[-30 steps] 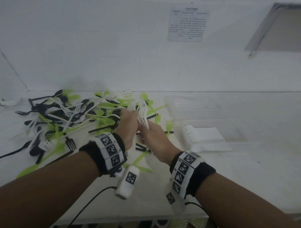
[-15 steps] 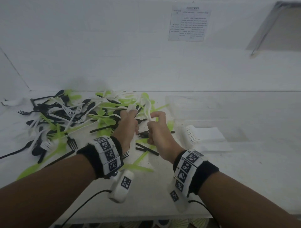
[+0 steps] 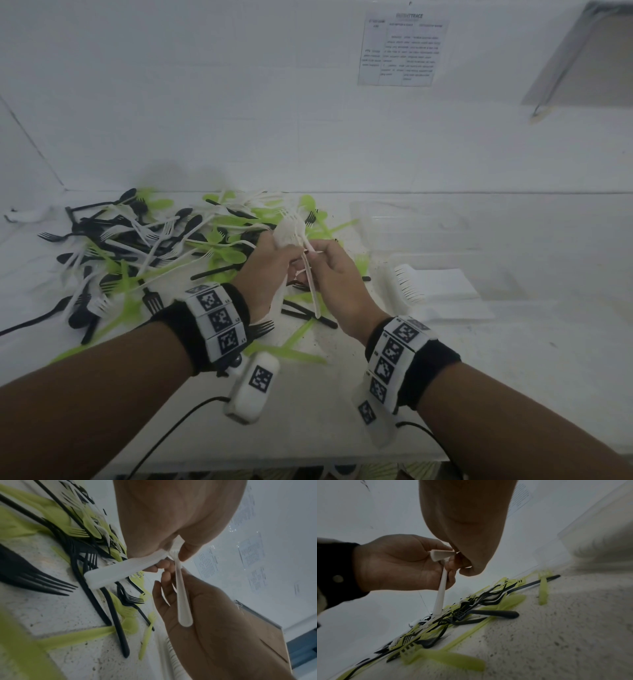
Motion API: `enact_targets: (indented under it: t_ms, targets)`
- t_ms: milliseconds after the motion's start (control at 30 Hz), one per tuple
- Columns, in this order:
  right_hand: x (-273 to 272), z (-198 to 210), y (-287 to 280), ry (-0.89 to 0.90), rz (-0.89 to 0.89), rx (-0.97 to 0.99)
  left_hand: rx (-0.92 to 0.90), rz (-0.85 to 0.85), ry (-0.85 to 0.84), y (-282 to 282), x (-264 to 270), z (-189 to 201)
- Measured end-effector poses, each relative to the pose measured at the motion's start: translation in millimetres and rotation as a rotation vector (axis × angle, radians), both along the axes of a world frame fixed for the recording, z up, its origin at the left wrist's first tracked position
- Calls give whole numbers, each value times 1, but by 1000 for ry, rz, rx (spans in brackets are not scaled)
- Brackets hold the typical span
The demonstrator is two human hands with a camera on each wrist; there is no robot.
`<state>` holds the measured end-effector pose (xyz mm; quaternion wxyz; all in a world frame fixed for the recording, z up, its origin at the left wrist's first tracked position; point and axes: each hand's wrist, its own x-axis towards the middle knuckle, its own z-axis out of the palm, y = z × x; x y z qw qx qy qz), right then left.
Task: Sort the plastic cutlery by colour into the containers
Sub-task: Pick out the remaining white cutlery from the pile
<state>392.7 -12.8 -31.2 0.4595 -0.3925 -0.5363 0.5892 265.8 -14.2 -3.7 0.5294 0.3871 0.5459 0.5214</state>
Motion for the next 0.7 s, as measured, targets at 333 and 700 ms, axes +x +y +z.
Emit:
enact_targets:
  t_ms: [333,700]
  targets:
    - [2,-8,4,-118,-93,29,-13,81,36,1,-6,0]
    - [-4,-8,-5,-206,-87,179,-1,166,-48,7,1,7]
